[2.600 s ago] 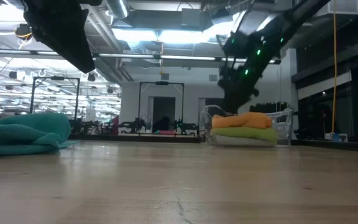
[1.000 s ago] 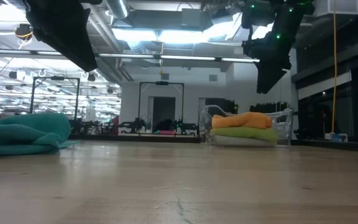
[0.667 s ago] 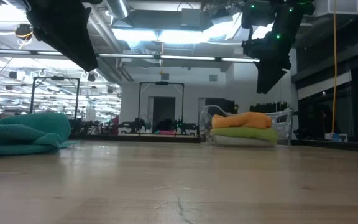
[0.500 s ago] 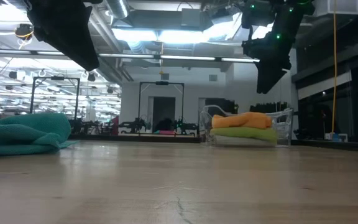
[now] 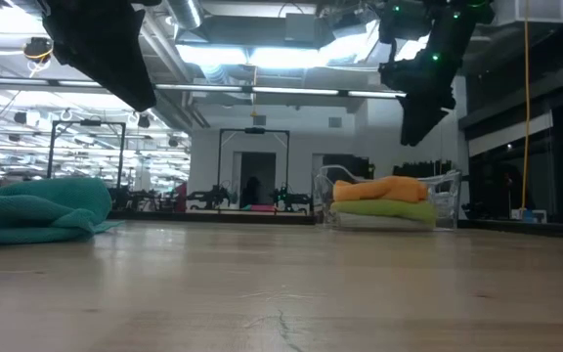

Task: Fold microfiber towels
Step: Fold the blue microfiber

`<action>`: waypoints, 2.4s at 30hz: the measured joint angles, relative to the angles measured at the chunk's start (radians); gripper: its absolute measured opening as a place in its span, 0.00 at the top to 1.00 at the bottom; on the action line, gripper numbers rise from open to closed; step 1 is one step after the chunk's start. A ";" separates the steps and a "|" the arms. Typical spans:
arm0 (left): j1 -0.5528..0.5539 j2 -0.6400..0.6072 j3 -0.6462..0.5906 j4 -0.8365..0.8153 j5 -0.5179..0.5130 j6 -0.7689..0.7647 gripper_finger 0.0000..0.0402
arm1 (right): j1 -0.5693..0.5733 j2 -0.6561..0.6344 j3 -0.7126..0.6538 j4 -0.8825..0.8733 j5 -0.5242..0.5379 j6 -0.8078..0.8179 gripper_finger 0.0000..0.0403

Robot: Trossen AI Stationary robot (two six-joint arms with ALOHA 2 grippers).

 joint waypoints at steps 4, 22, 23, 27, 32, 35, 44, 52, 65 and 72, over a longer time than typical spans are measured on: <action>0.000 0.000 0.000 0.000 0.000 0.000 0.72 | 0.020 -0.021 0.000 0.131 0.020 0.023 0.45; -0.084 0.000 0.000 0.000 0.182 0.014 0.72 | 0.434 0.031 0.002 0.503 -0.167 0.036 0.45; -0.099 0.000 0.000 -0.001 0.207 0.018 0.72 | 0.451 0.044 0.002 0.503 -0.168 0.064 0.45; -0.182 0.000 0.000 -0.001 0.283 0.003 0.72 | 0.501 0.107 0.002 0.520 -0.167 0.153 0.45; -0.286 0.000 0.000 -0.019 0.287 -0.113 0.72 | 0.540 0.196 0.002 0.543 -0.167 0.200 0.45; -0.316 0.003 0.000 -0.057 0.270 -0.276 0.72 | 0.551 0.253 0.001 0.554 -0.167 0.226 0.45; -0.275 0.142 -0.001 -0.204 0.533 -0.385 0.72 | 0.552 0.382 0.000 0.619 -0.168 0.243 0.45; -0.265 0.192 -0.001 -0.103 0.522 -0.398 0.72 | 0.552 0.397 0.000 0.624 -0.167 0.243 0.45; -0.190 0.341 0.001 -0.119 0.506 -0.411 0.72 | 0.552 0.397 0.000 0.630 -0.167 0.239 0.45; -0.178 0.343 0.003 -0.123 0.510 -0.412 0.76 | 0.552 0.397 0.000 0.630 -0.167 0.239 0.45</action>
